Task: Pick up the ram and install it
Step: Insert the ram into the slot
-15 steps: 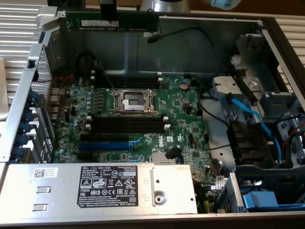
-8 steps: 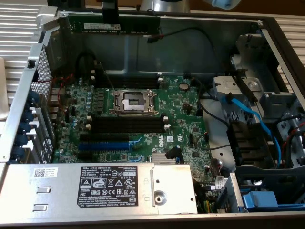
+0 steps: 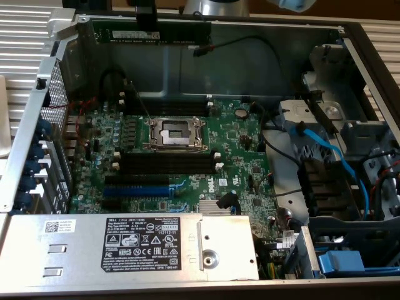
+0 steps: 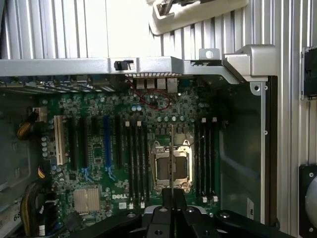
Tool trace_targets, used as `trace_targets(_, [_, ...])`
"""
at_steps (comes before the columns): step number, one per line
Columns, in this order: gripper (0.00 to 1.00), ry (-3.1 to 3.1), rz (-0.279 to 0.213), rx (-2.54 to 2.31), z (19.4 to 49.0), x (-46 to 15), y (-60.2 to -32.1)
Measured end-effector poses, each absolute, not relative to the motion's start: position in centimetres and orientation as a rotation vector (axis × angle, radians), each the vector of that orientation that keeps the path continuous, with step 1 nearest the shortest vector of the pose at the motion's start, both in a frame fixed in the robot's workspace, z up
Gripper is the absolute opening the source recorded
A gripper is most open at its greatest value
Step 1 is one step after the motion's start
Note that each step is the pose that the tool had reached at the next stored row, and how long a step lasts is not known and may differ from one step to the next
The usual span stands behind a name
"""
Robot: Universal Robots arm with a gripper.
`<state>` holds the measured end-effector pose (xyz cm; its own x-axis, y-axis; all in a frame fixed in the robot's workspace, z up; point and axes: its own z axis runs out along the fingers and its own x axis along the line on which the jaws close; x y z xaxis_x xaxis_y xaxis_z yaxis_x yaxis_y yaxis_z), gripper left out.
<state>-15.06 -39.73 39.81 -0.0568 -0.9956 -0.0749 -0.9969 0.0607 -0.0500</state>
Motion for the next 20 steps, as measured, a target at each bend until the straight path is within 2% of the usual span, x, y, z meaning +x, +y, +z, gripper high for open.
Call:
trace_targets(10, [0.12, 2.224, 0.026, -2.094, 38.2, -14.1, -40.5])
trace_targets(16, [0.12, 2.249, 0.075, -2.115, 37.8, -13.1, -41.6])
trace_targets(20, [0.12, 2.251, 0.079, -2.118, 37.2, -12.2, -41.7])
